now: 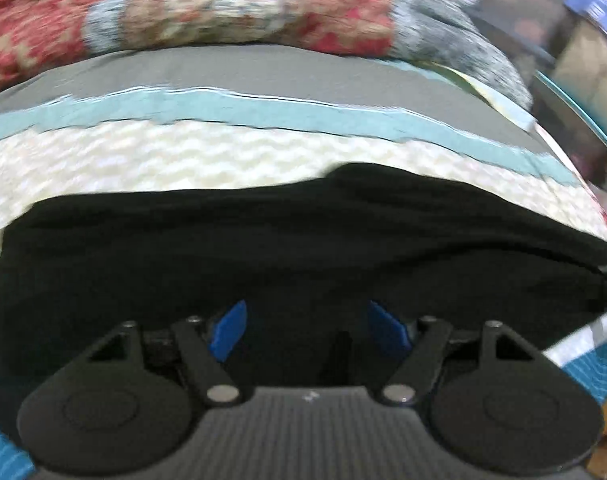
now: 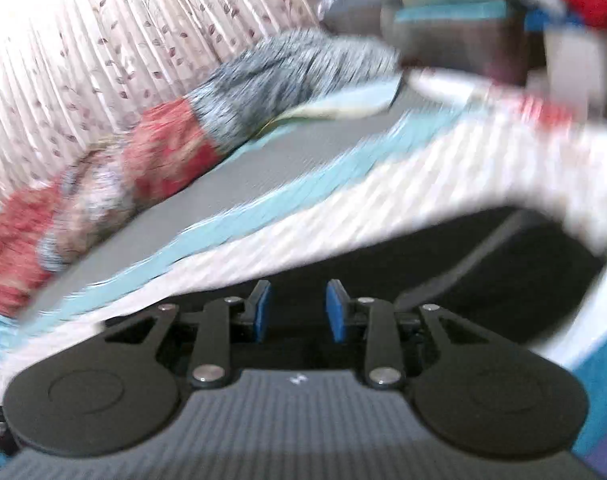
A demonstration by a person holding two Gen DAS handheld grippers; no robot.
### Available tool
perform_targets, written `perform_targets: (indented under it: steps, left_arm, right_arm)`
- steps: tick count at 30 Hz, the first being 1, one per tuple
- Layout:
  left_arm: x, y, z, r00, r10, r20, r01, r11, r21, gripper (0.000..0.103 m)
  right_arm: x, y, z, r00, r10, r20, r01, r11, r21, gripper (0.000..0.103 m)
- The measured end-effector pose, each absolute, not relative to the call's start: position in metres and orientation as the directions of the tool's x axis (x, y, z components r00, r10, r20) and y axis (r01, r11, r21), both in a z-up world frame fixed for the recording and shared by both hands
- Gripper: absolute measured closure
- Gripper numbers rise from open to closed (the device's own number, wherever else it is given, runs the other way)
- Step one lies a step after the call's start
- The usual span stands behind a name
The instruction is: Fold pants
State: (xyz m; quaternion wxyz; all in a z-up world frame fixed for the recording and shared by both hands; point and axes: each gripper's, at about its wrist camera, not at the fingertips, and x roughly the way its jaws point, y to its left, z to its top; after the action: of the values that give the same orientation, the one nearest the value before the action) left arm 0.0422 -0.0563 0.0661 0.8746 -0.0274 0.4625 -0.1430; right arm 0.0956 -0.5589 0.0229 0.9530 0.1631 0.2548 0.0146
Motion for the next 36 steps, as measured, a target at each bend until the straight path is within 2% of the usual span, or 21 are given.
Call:
perform_targets:
  steps: [2, 7, 8, 10, 12, 13, 14, 15, 16, 19, 22, 24, 26, 27, 28, 29, 31, 33, 36]
  left_arm:
    - [0.044, -0.079, 0.059, 0.513, -0.286, -0.809, 0.265, 0.95, -0.168, 0.032]
    - [0.049, -0.111, 0.04, 0.461, -0.291, -0.838, 0.299, 0.94, -0.162, 0.031]
    - [0.049, -0.115, 0.037, 0.45, -0.287, -0.846, 0.301, 0.94, -0.159, 0.031]
    - [0.05, -0.12, 0.033, 0.444, -0.275, -0.853, 0.304, 0.942, -0.146, 0.027]
    - [0.05, -0.121, 0.03, 0.444, -0.268, -0.855, 0.309, 0.941, -0.135, 0.025]
    - [0.05, -0.122, 0.029, 0.444, -0.265, -0.856, 0.309, 0.942, -0.131, 0.025]
    - [0.05, -0.122, 0.028, 0.445, -0.262, -0.856, 0.309, 0.943, -0.128, 0.025]
    - [0.051, -0.122, 0.028, 0.446, -0.26, -0.856, 0.307, 0.943, -0.126, 0.025]
    - [0.052, -0.124, 0.029, 0.447, -0.258, -0.857, 0.305, 0.944, -0.125, 0.025]
    - [0.054, -0.124, 0.033, 0.461, -0.268, -0.846, 0.295, 0.945, -0.139, 0.025]
    - [0.057, -0.125, 0.031, 0.469, -0.257, -0.845, 0.286, 0.949, -0.131, 0.025]
    - [0.058, -0.127, 0.024, 0.456, -0.228, -0.86, 0.291, 0.952, -0.098, 0.025]
    - [0.056, -0.132, 0.022, 0.465, -0.214, -0.859, 0.314, 0.947, -0.066, 0.023]
    - [0.056, -0.133, 0.023, 0.466, -0.21, -0.859, 0.32, 0.946, -0.058, 0.023]
    - [0.055, -0.133, 0.024, 0.467, -0.212, -0.859, 0.322, 0.945, -0.058, 0.023]
    - [0.055, -0.132, 0.024, 0.464, -0.217, -0.859, 0.323, 0.944, -0.064, 0.023]
    - [0.056, -0.129, 0.025, 0.458, -0.225, -0.86, 0.318, 0.945, -0.078, 0.023]
    - [0.056, -0.127, 0.026, 0.456, -0.233, -0.859, 0.313, 0.946, -0.09, 0.023]
    - [0.055, -0.129, 0.024, 0.46, -0.228, -0.858, 0.313, 0.946, -0.083, 0.021]
  right_arm:
    - [0.125, -0.561, 0.023, 0.844, 0.08, -0.531, 0.042, 0.976, 0.213, 0.061]
    - [0.181, -0.569, 0.002, 0.745, 0.145, -0.651, -0.103, 0.989, 0.103, 0.046]
    - [0.191, -0.563, -0.006, 0.714, 0.155, -0.682, -0.146, 0.987, 0.072, 0.036]
    - [0.2, -0.558, -0.018, 0.67, 0.151, -0.727, -0.219, 0.976, 0.001, 0.028]
    - [0.2, -0.558, -0.025, 0.679, 0.135, -0.721, -0.26, 0.963, -0.065, 0.027]
    - [0.203, -0.557, -0.025, 0.681, 0.142, -0.718, -0.257, 0.965, -0.052, 0.033]
    - [0.204, -0.557, -0.024, 0.682, 0.15, -0.716, -0.252, 0.967, -0.037, 0.058]
    - [0.206, -0.556, -0.02, 0.691, 0.144, -0.708, -0.245, 0.969, -0.042, 0.077]
    - [0.21, -0.553, -0.015, 0.692, 0.139, -0.708, -0.233, 0.972, -0.037, 0.091]
    - [0.211, -0.551, 0.0, 0.753, 0.128, -0.645, -0.218, 0.974, -0.061, 0.093]
    - [0.217, -0.567, 0.013, 0.834, 0.117, -0.539, -0.121, 0.992, 0.027, 0.099]
    - [0.228, -0.567, -0.001, 0.812, 0.091, -0.577, -0.083, 0.996, 0.04, 0.098]
    - [0.237, -0.551, -0.028, 0.733, 0.059, -0.678, -0.128, 0.99, -0.053, 0.096]
    - [0.231, -0.548, -0.031, 0.756, 0.049, -0.652, -0.141, 0.986, -0.089, 0.095]
    - [0.224, -0.55, -0.026, 0.776, 0.058, -0.628, -0.139, 0.987, -0.081, 0.09]
    - [0.217, -0.561, -0.017, 0.79, 0.094, -0.606, -0.125, 0.992, -0.009, 0.078]
    - [0.195, -0.589, 0.002, 0.845, 0.131, -0.519, -0.088, 0.99, 0.107, 0.067]
    - [0.171, -0.625, 0.017, 0.892, 0.07, -0.447, 0.003, 0.987, 0.162, 0.063]
    - [0.144, -0.679, 0.019, 0.902, 0.0, -0.433, 0.126, 0.957, 0.262, 0.058]
